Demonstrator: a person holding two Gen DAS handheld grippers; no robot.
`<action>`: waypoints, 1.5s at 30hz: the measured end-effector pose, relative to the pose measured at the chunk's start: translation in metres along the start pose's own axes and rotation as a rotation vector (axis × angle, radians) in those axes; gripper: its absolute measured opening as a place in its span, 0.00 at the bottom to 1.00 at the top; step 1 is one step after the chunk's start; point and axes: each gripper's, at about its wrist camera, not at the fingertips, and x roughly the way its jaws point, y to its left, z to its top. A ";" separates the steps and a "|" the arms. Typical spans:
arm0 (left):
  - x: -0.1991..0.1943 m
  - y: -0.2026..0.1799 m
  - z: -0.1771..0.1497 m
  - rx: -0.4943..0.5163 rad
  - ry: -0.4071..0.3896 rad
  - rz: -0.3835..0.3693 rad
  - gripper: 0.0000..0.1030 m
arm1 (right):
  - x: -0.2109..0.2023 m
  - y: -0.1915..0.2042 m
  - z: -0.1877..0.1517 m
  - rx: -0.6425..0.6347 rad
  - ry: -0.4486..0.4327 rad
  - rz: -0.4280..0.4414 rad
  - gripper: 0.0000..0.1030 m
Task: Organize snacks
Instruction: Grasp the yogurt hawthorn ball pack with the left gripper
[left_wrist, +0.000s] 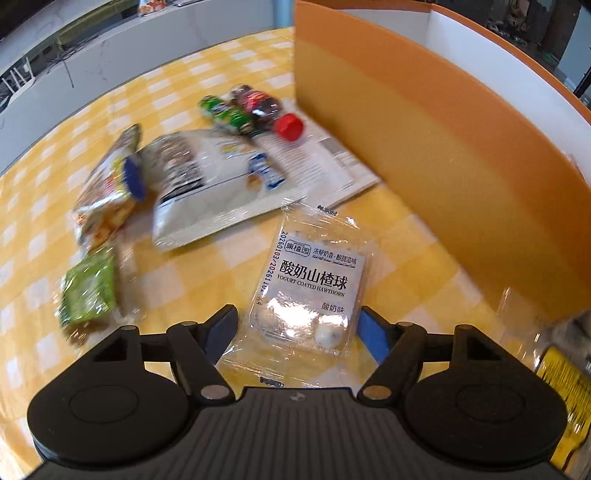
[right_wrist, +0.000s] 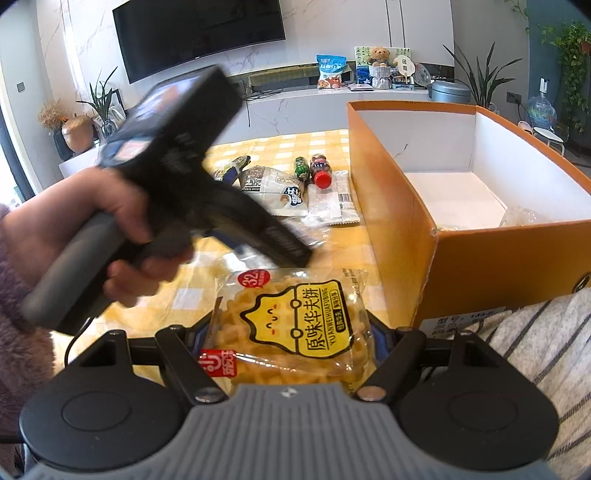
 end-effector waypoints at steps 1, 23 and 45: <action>-0.001 0.003 -0.003 -0.007 -0.005 0.006 0.84 | 0.000 0.000 0.000 -0.002 0.001 -0.002 0.73; -0.012 0.004 -0.026 -0.068 -0.153 0.047 0.74 | 0.003 0.005 -0.001 -0.014 0.014 -0.018 0.73; -0.054 0.043 -0.066 -0.293 -0.209 -0.120 0.48 | -0.010 0.014 0.002 -0.025 -0.048 -0.023 0.73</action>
